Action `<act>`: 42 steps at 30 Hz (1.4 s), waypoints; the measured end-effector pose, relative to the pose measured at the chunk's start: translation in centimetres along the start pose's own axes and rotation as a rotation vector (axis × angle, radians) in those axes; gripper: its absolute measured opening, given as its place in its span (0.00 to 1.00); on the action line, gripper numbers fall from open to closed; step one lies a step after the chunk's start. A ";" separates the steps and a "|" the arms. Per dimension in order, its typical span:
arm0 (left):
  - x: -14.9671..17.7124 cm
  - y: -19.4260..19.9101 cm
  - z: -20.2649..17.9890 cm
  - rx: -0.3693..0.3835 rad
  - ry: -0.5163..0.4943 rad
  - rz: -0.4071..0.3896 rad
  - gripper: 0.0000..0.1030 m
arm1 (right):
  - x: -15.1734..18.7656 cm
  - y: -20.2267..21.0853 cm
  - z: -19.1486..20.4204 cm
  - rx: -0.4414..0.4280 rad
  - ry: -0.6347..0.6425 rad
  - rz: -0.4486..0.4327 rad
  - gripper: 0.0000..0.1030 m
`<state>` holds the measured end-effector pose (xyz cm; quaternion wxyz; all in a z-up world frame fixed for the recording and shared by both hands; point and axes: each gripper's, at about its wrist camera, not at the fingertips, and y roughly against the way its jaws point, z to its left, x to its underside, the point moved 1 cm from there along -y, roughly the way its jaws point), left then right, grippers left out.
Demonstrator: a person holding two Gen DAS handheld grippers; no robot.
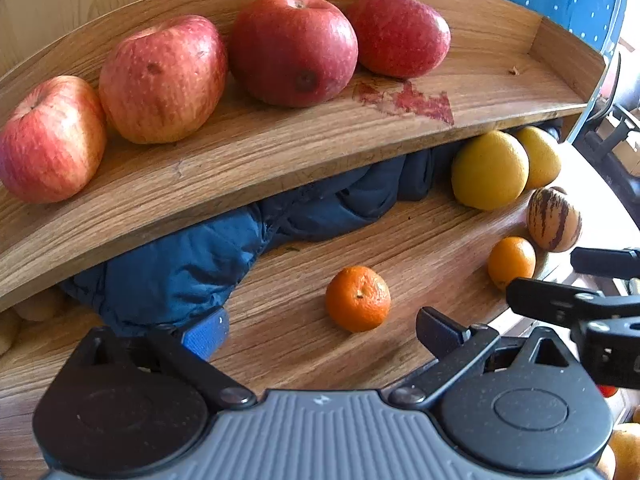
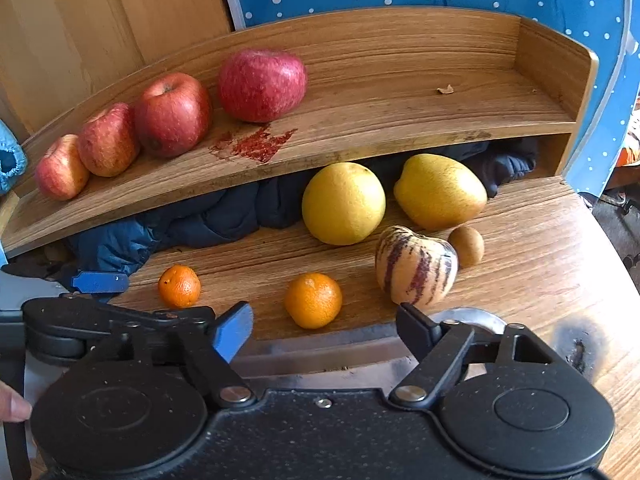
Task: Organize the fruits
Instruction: 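Grasp an orange with the left gripper while the right grasps another orange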
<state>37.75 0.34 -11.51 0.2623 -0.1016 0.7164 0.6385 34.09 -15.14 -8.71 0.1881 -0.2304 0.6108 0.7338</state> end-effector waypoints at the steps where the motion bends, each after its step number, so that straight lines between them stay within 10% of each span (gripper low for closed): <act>1: 0.0 0.0 0.1 0.009 0.002 -0.006 0.96 | -0.1 -0.2 0.1 0.001 0.004 0.002 0.75; 25: -0.3 1.1 -0.3 0.126 -0.015 -0.077 0.35 | -0.7 -1.6 1.0 0.021 0.017 0.022 0.36; 42: 1.0 4.3 0.0 0.131 0.030 -0.116 0.34 | 2.1 4.3 2.2 -0.009 0.068 -0.084 0.36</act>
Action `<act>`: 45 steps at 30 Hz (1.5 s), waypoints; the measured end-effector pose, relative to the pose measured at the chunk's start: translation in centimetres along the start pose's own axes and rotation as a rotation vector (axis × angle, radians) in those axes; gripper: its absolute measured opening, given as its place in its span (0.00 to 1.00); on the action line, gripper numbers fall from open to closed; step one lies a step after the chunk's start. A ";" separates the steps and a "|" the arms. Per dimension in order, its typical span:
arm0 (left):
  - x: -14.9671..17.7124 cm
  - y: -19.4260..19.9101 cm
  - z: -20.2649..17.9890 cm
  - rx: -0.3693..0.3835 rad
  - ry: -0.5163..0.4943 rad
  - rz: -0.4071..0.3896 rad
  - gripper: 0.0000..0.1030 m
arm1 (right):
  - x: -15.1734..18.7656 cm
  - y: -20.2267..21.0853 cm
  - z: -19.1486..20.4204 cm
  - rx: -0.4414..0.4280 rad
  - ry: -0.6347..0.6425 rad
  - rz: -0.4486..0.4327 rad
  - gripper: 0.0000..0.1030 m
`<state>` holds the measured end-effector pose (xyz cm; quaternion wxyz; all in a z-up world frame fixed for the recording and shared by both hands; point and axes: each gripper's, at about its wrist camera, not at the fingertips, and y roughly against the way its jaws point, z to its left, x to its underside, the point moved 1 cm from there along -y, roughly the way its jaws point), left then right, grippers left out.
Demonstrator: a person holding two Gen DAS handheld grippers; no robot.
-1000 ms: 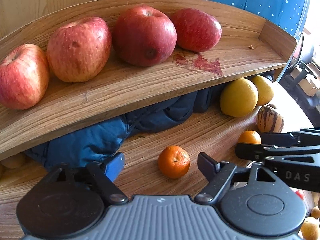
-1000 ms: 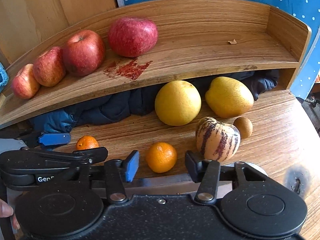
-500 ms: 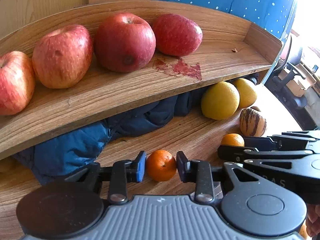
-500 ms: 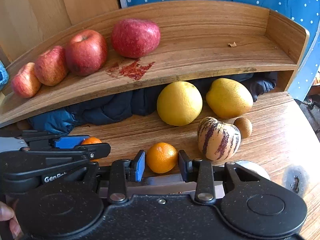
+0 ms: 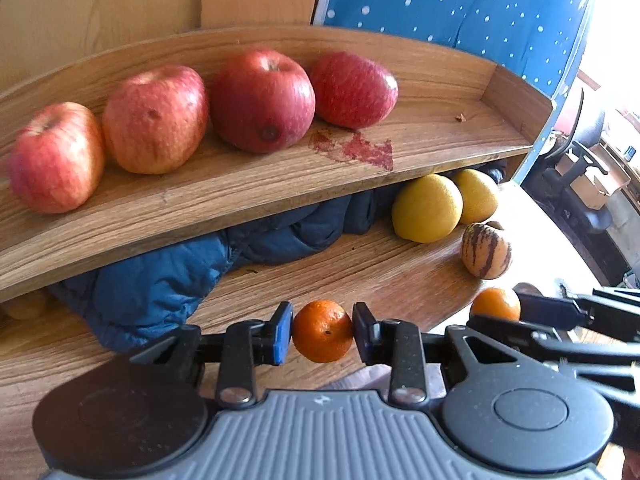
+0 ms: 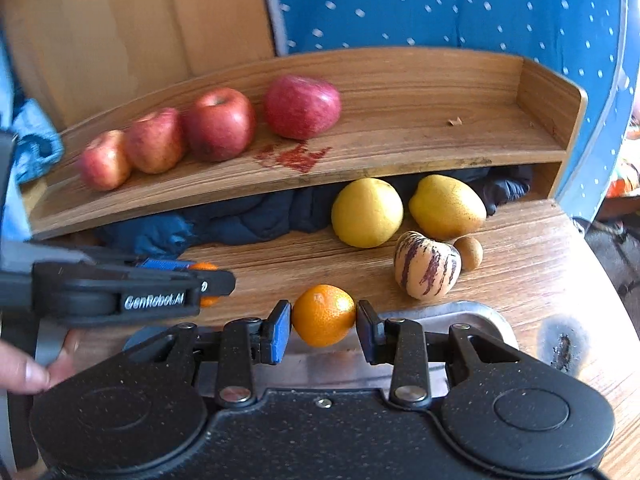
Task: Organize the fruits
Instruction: 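Grasp an orange with the left gripper while the right grasps another orange, then carry both oranges onto the steel tray and open both grippers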
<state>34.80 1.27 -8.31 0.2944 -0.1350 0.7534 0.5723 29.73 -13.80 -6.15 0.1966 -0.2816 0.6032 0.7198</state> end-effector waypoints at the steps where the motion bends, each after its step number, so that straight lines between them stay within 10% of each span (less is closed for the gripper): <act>1: 0.2 0.5 -0.1 -0.004 0.004 -0.005 0.34 | 0.3 0.4 0.2 -0.007 0.013 -0.007 0.36; 24: 9.6 6.3 -3.2 0.033 0.113 0.098 0.34 | 10.3 9.1 1.5 -0.176 0.006 0.006 0.36; 45: 13.0 7.4 -4.3 0.011 0.124 0.153 0.35 | 12.4 8.3 1.6 -0.106 0.053 0.081 0.40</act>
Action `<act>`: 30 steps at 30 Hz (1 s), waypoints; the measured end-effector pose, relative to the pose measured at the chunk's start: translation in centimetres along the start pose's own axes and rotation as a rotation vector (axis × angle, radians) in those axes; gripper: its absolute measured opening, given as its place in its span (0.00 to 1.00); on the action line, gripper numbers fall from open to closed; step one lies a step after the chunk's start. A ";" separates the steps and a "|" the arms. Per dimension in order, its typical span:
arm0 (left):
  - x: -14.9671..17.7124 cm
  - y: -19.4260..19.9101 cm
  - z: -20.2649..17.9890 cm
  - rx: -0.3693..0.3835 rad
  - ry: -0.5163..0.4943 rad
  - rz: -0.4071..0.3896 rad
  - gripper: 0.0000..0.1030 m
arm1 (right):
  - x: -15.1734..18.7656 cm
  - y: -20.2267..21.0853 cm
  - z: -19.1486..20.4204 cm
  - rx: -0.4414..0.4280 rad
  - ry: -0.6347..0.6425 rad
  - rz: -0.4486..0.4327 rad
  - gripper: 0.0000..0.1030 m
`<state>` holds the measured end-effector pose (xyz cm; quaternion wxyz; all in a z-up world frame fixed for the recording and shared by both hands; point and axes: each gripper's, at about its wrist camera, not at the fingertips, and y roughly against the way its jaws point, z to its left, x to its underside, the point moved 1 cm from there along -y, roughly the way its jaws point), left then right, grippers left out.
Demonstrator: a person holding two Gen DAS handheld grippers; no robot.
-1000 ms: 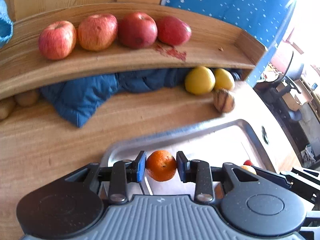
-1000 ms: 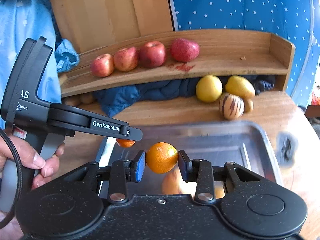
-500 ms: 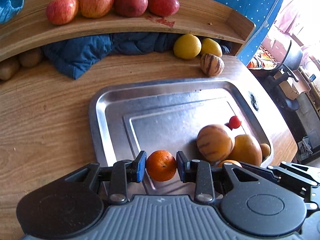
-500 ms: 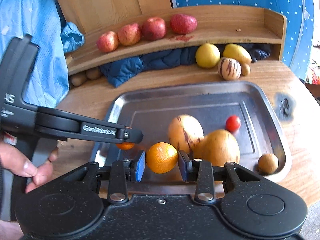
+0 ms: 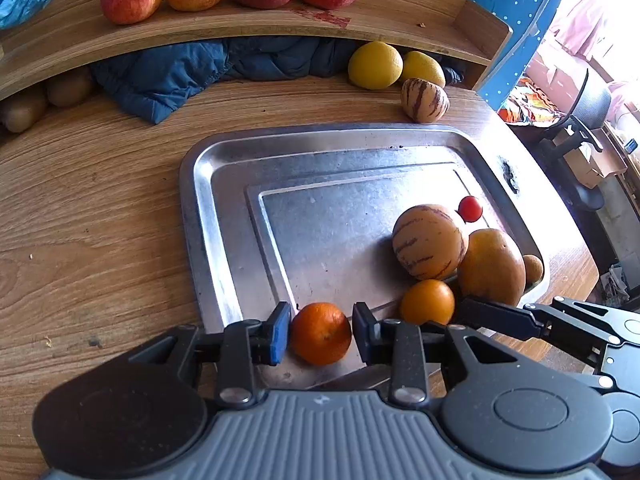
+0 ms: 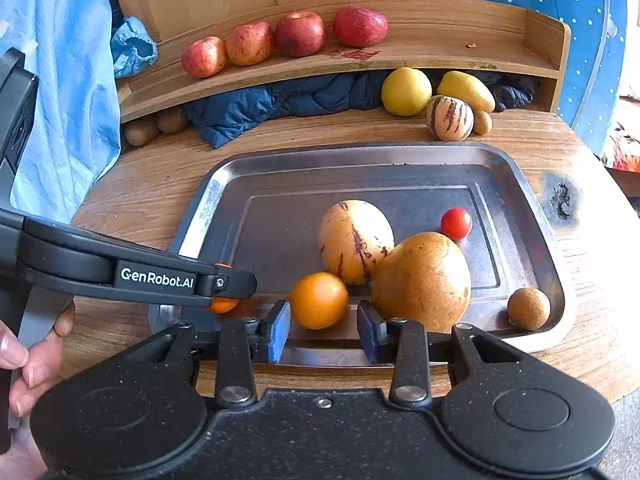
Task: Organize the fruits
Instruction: 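Carry both oranges onto the steel tray and open both grippers, then move both grippers back toward the yellow fruits under the shelf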
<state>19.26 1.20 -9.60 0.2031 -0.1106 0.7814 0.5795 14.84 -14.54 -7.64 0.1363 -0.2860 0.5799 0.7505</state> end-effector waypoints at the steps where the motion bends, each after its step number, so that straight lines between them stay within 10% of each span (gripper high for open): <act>1: 0.1 0.1 0.0 -0.001 0.004 -0.001 0.35 | 0.1 0.1 0.0 -0.001 0.002 -0.001 0.41; 23: 2.2 4.0 1.5 -0.118 0.053 0.025 0.98 | 2.7 4.4 0.1 -0.004 -0.039 -0.030 0.98; 30: 2.8 4.1 2.0 -0.180 0.067 0.106 0.99 | 3.6 5.2 -1.1 0.038 -0.103 -0.018 0.99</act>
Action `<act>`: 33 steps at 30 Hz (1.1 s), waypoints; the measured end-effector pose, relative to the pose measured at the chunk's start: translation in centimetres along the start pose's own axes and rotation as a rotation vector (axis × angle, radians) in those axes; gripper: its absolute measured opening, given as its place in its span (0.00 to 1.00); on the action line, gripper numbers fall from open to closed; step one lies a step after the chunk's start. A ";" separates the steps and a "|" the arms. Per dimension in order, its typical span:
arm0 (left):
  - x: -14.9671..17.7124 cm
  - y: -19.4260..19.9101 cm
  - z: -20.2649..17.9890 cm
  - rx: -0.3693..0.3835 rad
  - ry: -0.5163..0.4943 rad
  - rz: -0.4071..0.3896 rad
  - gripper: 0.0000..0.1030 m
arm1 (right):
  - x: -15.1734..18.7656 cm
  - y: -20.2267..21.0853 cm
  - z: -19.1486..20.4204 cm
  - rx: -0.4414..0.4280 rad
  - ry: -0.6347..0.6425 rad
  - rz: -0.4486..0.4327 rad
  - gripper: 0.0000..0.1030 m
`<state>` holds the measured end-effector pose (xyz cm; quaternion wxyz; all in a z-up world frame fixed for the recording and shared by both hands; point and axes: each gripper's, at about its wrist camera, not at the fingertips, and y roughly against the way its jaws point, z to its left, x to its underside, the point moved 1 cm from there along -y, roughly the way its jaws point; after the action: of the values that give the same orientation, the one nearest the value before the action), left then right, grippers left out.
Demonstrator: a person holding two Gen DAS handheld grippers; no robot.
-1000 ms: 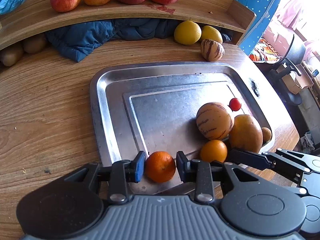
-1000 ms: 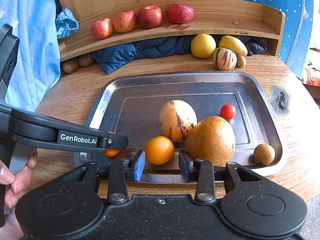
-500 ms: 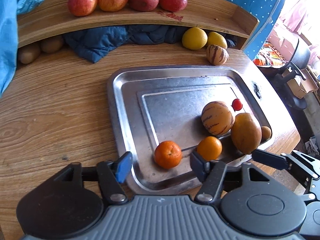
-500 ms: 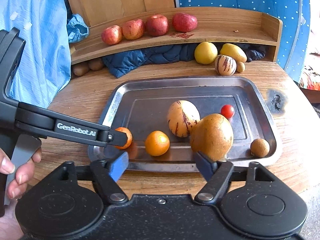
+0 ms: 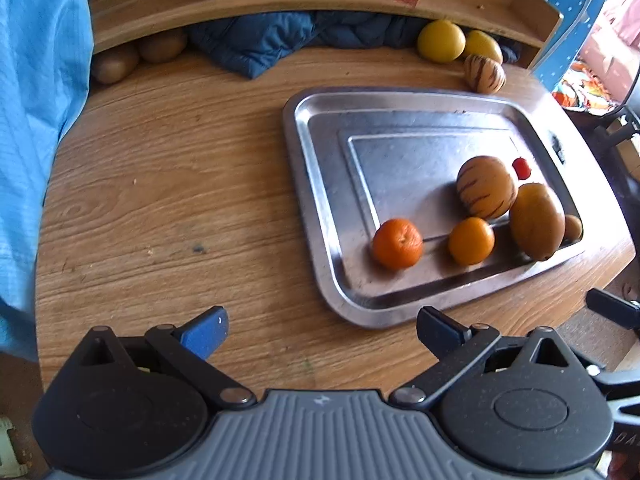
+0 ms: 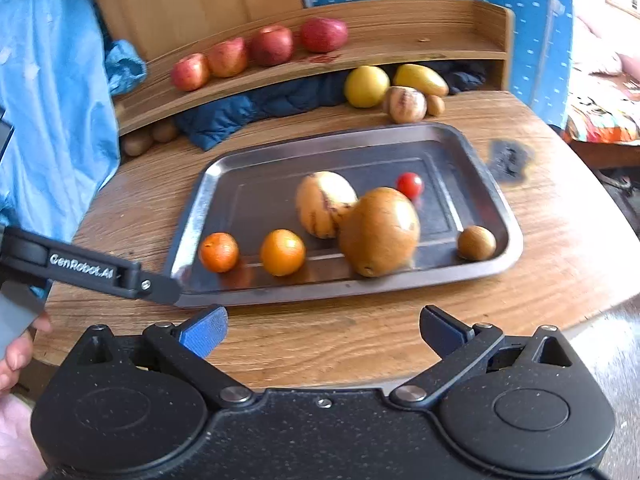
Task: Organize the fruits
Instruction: 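Move both grippers back toward the yellow fruits under the shelf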
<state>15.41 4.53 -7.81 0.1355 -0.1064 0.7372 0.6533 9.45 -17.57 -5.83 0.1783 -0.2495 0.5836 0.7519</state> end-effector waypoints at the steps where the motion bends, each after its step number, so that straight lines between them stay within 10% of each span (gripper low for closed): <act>1: 0.0 0.0 0.0 -0.006 0.001 0.004 0.99 | 0.1 0.2 -0.2 0.007 -0.010 -0.003 0.99; 33: -9.7 -1.5 -4.0 -0.026 -0.044 -0.061 0.99 | -6.2 -1.3 -6.2 0.153 -0.110 -0.133 0.99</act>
<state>24.84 0.23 -5.53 0.1699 -0.1163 0.7219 0.6607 16.27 -23.10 -4.40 0.2779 -0.2318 0.6108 0.7042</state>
